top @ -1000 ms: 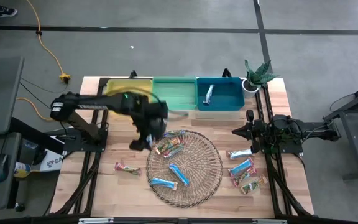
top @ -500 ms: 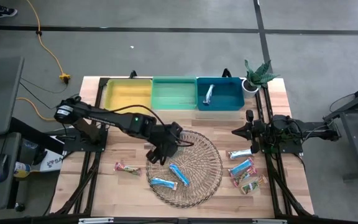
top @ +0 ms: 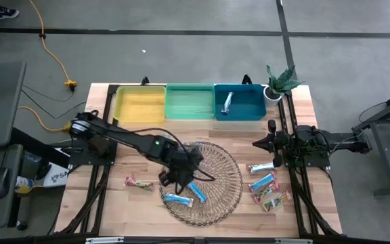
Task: Pick and place Granola Bars by type
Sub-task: Put the bottom blue granola bar into the blue bin
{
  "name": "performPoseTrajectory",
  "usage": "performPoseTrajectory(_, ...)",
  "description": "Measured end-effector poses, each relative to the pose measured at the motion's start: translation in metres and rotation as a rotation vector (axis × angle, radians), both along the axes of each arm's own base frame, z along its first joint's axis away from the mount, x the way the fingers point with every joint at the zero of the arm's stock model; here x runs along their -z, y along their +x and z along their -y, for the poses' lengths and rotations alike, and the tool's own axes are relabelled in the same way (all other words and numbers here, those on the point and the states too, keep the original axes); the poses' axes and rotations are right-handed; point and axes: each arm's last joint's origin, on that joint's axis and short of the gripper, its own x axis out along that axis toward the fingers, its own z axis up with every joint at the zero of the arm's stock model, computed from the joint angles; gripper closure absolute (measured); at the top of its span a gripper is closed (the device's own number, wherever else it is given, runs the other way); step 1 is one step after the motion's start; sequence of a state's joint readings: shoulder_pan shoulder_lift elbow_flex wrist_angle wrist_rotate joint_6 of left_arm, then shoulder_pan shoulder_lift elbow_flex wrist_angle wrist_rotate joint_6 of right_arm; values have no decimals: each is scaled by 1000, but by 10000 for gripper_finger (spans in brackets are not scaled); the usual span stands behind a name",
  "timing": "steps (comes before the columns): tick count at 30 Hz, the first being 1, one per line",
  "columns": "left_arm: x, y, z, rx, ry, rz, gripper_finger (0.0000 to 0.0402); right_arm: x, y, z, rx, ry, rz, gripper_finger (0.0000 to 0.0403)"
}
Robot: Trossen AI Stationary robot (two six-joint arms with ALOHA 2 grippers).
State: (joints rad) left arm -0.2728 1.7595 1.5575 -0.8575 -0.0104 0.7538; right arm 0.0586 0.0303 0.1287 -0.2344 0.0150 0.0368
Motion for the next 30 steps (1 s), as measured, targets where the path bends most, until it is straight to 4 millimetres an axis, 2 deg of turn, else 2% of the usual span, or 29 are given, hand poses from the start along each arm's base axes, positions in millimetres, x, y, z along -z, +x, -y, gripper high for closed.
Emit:
performPoseTrajectory(9,21,26,9,-82,-37,-142,174,1,2,0,0,-1,-15,402)
performPoseTrajectory(18,52,37,16,-139,-62,-228,176,2,2,0,0,-2,-31,402)
performPoseTrajectory(23,71,48,27,-168,-38,-188,176,2,3,0,0,-2,-30,402)
performPoseTrajectory(30,79,50,45,-157,-34,-168,176,3,5,0,0,-2,-45,402)
